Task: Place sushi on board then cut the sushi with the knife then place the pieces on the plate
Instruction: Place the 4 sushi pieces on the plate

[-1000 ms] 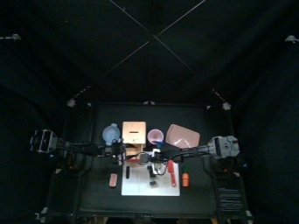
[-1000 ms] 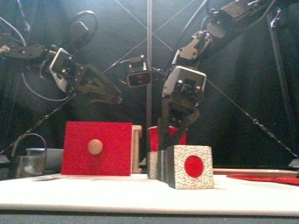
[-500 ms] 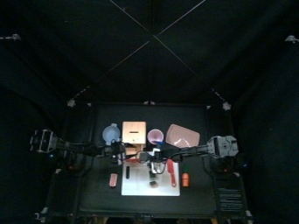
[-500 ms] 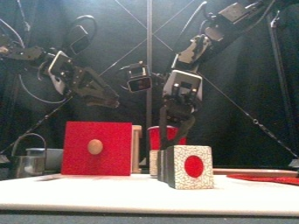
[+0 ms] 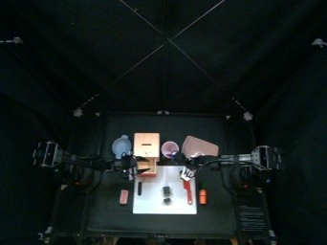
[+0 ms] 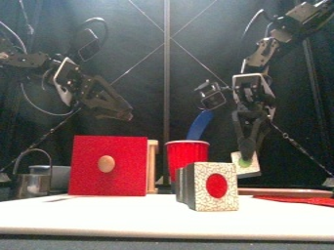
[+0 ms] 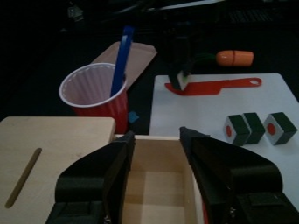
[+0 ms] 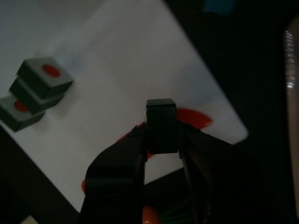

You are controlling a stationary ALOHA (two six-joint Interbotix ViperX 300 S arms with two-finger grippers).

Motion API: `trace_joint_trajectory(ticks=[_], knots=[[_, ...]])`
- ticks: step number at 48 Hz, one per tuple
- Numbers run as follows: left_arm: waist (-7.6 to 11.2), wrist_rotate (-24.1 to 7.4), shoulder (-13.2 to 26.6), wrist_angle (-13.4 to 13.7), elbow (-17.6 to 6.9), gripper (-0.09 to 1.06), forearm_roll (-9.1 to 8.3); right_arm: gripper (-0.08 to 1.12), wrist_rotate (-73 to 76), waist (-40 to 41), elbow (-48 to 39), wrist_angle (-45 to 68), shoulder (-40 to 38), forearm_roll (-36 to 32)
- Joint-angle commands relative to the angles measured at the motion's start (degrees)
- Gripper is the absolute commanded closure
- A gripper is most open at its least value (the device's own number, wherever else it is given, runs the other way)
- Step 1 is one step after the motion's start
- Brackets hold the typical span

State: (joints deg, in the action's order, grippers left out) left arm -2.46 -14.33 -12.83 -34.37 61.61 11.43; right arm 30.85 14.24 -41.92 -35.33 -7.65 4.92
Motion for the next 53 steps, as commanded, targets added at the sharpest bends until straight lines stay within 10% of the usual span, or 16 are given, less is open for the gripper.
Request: trace_joint_trajectory(ticks=[1, 42, 53], knots=[[0.09, 0.0, -0.4, -0.6, -0.5, 0.14, 0.00, 0.46, 6.6, 2.9, -0.4, 0.0, -1.8, -4.7], [1.49, -0.2, -0.4, -0.5, 1.2, 0.14, -1.32, 0.45, 29.7, 13.4, 1.1, 1.6, 3.3, -21.1], [1.85, -0.3, -0.4, -0.5, 1.9, 0.14, -1.76, 0.29, 29.9, 13.5, 2.5, 2.1, 3.3, -20.6]])
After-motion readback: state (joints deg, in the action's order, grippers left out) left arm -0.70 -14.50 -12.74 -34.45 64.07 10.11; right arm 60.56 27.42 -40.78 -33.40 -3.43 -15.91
